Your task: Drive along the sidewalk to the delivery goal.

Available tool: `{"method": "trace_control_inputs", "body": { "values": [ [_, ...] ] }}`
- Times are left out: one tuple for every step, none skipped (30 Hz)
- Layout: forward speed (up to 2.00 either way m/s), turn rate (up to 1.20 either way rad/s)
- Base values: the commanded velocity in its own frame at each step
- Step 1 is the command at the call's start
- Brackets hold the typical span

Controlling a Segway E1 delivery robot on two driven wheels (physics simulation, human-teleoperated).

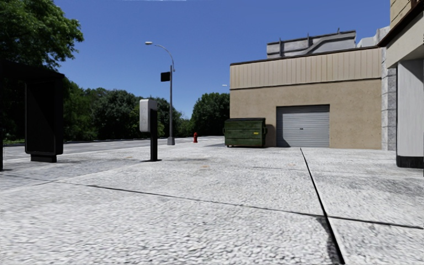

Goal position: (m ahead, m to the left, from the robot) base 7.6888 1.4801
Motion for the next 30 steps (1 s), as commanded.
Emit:
{"method": "trace_control_inputs", "body": {
  "values": [
    [1.80,0.41],
    [1.80,0.34],
    [1.80,0.15],
    [1.81,0.01],
    [1.81,0.01],
    [1.85,0.00],
    [1.90,0.00],
    [1.91,0.00],
    [1.91,0.00],
    [1.91,0.00],
    [1.91,0.00],
    [1.91,0.00],
    [1.91,0.00],
    [1.90,0.00],
    [1.89,0.15],
    [1.89,0.33],
    [1.89,0.37],
    [1.89,0.37],
    [1.89,0.38],
    [1.89,0.38],
    [1.89,0.35],
    [1.89,0.35],
    [1.89,0.26],
    [1.89,0.11],
    [1.89,0.00],
    [1.89,0.00],
    [1.89,0.00],
    [1.89,0.00],
    [1.88,0.00],
    [1.88,0.00]
  ]
}}
